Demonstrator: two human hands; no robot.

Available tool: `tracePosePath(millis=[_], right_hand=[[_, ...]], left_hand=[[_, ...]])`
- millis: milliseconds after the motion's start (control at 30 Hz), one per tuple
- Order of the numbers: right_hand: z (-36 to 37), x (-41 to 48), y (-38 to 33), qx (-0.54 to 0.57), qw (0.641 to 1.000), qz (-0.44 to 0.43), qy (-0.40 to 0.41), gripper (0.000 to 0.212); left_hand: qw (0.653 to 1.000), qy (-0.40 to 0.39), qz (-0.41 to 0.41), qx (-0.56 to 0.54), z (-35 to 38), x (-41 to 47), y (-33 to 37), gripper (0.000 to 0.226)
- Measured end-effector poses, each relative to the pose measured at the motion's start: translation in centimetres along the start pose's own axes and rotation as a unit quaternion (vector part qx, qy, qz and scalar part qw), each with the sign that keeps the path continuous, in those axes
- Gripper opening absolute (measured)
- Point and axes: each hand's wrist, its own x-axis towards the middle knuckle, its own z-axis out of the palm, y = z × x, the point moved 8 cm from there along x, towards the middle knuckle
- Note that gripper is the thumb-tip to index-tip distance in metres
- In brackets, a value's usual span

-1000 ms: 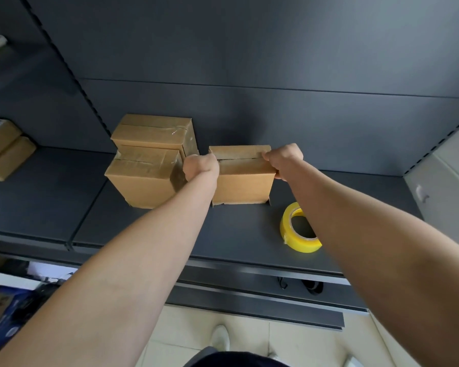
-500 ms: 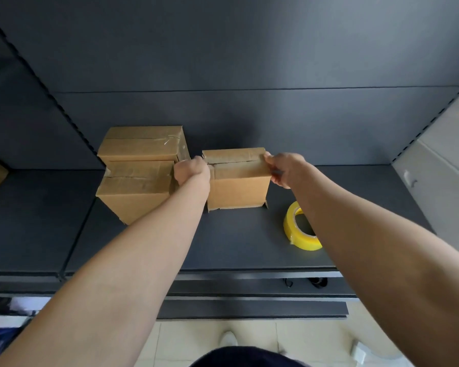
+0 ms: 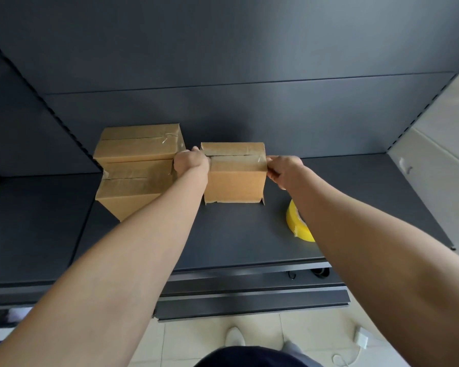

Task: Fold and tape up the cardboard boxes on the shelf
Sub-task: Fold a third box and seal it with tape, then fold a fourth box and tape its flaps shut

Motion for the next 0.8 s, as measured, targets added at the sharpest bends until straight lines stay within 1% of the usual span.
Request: tracePosePath(millis=[100,167,300,367,467,533,600,667,733,800], right_hand=[[0.7,-0.3,-0.7,-0.006,1.0,-0.015,0.007,0.022],[1.1,-0.6,-1.0,-0.008,1.0,-0.003,0.029,0.022],[1.3,-2.0,-2.5,-0.105,0.993,-0.017,0.048,0.026],[0.9,-2.7,-3.5,-0.171,0.982,-0.046,0.071,0.03],[0.9,-3.9,-5.5,-0.253,0.954,-0.12,0.11,0.034],[2.2,-5.1,-6.7,-0.294,0.936,-0.172,0.087,0.031],[3.7,-6.7,-7.6,-0.357,0.907,-0.215,0.057,0.023],[5.7,-8.7,-8.1,-0.439,0.859,-0.263,0.018,0.026],[8.2,-11.2,-7.8,-0.518,0.798,-0.304,-0.044,0.024],[10.5,-14.0,-6.9,-0.598,0.719,-0.341,-0.091,0.016]], left_hand=[[0.997,-0.014,0.041,0.063,0.5,-0.1,0.9,0.031],[0.994,-0.025,0.065,0.087,0.9,-0.4,1.7,0.03],[0.988,-0.043,0.08,0.123,0.6,-0.8,2.3,0.045],[0.984,-0.049,0.109,0.132,0.1,-1.1,2.8,0.047],[0.979,-0.034,0.154,0.128,-1.3,-2.2,3.9,0.042],[0.973,-0.029,0.187,0.134,-2.4,-3.5,4.7,0.038],[0.966,-0.023,0.216,0.139,-3.5,-5.0,5.2,0.035],[0.959,-0.008,0.237,0.156,-5.0,-6.8,5.5,0.032],[0.947,0.01,0.262,0.183,-6.9,-8.9,5.6,0.029],[0.933,0.033,0.286,0.216,-9.1,-11.3,5.7,0.028]])
